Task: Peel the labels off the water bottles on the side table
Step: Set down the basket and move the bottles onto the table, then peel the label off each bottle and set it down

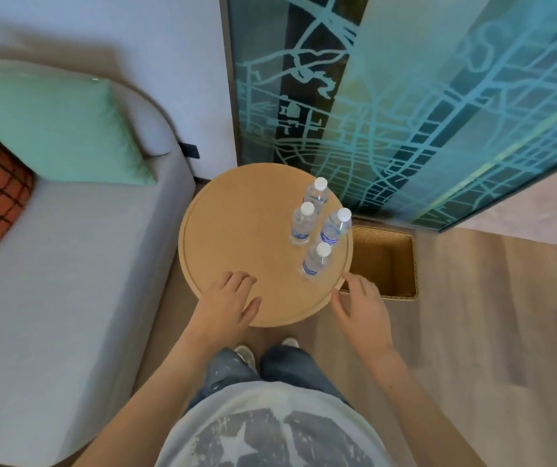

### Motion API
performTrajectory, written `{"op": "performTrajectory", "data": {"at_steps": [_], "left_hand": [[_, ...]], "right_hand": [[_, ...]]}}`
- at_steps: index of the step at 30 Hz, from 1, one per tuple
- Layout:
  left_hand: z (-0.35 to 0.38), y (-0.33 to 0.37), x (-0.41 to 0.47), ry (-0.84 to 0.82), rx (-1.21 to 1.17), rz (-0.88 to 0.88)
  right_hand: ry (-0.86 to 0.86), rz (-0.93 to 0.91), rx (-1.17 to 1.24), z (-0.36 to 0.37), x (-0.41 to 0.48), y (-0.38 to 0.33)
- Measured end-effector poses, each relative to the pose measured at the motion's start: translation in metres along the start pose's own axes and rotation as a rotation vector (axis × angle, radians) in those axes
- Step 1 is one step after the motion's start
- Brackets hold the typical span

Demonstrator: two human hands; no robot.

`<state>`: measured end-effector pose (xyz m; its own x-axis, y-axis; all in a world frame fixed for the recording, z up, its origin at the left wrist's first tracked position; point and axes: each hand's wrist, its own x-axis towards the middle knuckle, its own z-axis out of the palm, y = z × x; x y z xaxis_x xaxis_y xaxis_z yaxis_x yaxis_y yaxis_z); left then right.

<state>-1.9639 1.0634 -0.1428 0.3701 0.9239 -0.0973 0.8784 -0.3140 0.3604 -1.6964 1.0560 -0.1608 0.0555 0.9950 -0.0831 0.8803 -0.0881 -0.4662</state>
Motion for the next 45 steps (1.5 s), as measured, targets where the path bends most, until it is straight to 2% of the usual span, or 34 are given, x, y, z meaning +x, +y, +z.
{"op": "performTrajectory", "data": {"at_steps": [2, 6, 8, 13, 18, 22, 26, 30, 37, 41, 45], "left_hand": [[0.007, 0.001, 0.003, -0.034, -0.003, -0.004], [0.018, 0.000, 0.026, -0.031, 0.006, -0.017], [0.024, 0.000, 0.039, -0.041, 0.012, -0.023], [0.046, -0.003, 0.060, -0.067, -0.004, -0.064], [0.055, 0.003, 0.067, -0.084, -0.032, -0.113], [0.050, 0.012, 0.069, -0.085, -0.046, -0.143], [0.033, 0.028, 0.076, -0.051, -0.069, -0.131], [0.004, 0.043, 0.082, 0.018, -0.111, -0.107], [-0.070, 0.065, 0.094, 0.158, -0.352, 0.000], [-0.105, 0.074, 0.100, 0.227, -0.500, 0.083], [-0.125, 0.072, 0.099, 0.219, -0.603, 0.062]], "right_hand": [[-0.010, 0.070, 0.067, 0.009, 0.009, 0.009], [-0.113, 0.259, 0.372, 0.036, 0.046, 0.033], [-0.159, 0.297, 0.401, 0.057, 0.069, 0.045], [-0.266, 0.259, 0.482, 0.108, 0.111, 0.067], [-0.189, 0.178, 0.444, 0.113, 0.126, 0.064], [-0.172, 0.214, 0.523, 0.085, 0.127, 0.052], [-0.209, 0.236, 0.651, 0.032, 0.122, 0.042], [-0.174, 0.207, 0.780, -0.030, 0.114, 0.020], [-0.067, 0.092, 1.014, -0.132, 0.111, -0.036], [-0.005, 0.042, 1.036, -0.180, 0.109, -0.072], [0.071, -0.007, 1.024, -0.214, 0.103, -0.103]]}}
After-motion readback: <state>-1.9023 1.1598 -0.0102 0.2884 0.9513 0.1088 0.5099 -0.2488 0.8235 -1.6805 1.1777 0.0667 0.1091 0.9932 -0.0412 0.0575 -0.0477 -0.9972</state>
